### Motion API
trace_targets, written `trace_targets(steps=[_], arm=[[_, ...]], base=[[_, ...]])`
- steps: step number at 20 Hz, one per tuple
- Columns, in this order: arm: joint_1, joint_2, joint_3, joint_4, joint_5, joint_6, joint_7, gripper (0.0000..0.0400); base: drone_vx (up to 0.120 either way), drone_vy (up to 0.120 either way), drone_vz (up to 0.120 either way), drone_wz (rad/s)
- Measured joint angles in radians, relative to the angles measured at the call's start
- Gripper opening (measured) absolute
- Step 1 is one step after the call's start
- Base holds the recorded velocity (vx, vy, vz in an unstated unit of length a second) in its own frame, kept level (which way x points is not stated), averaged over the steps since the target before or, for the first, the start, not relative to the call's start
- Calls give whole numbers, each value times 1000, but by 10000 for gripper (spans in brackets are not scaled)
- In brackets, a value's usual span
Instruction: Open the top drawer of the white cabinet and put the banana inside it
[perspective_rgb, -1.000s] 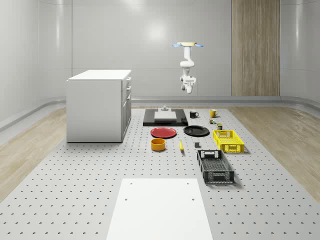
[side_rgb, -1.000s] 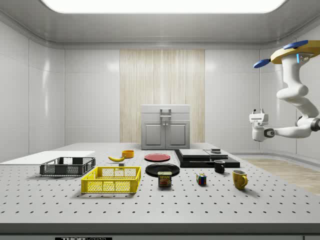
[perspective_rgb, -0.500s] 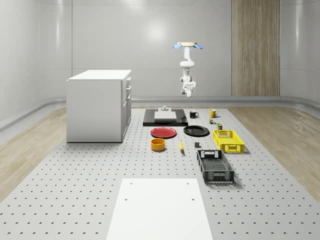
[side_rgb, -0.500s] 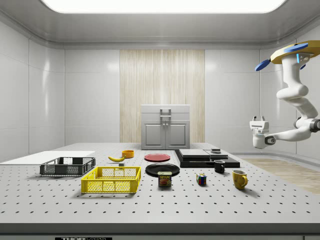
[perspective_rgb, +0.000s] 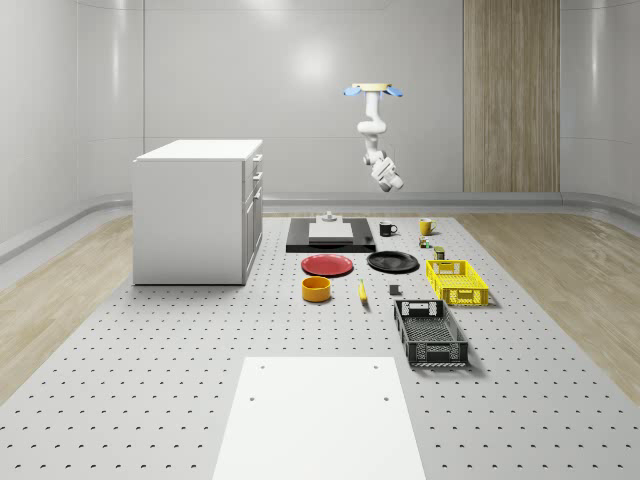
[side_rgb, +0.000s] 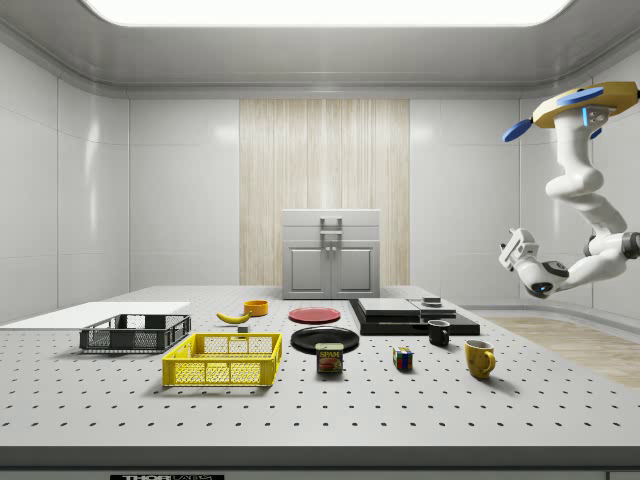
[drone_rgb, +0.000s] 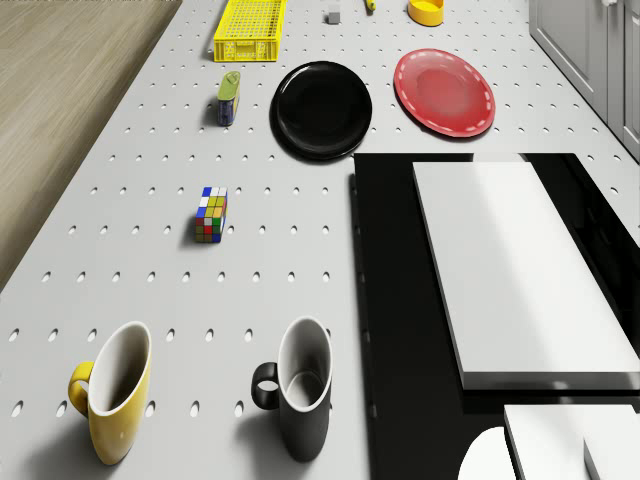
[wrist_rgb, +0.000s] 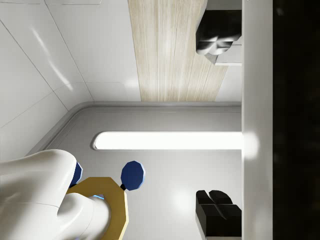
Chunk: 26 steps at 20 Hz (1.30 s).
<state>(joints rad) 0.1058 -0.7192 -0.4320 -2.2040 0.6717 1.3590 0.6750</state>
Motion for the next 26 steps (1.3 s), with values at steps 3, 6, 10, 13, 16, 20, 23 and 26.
trace_targets(steps=[3, 6, 10, 13, 16, 20, 23, 26], arm=[[50, -14, -108, -77, 163, 3, -28, 400], [92, -30, -175, -130, 257, 12, -44, 400], [138, -52, -230, -172, 319, 28, -53, 400], [167, -67, -257, -190, 339, 43, -53, 400], [192, -82, -277, -201, 346, 58, -50, 400], [223, -102, -298, -211, 345, 79, -43, 400], [244, -117, -310, -215, 340, 95, -37, 400], [264, -132, -322, -218, 332, 110, -29, 400]], base=[[120, -120, 120, 0], [120, -120, 120, 0], [120, -120, 120, 0], [120, -120, 120, 0], [120, -120, 107, 0], [120, -120, 0, 0], [120, -120, 0, 0], [120, -120, 0, 0]])
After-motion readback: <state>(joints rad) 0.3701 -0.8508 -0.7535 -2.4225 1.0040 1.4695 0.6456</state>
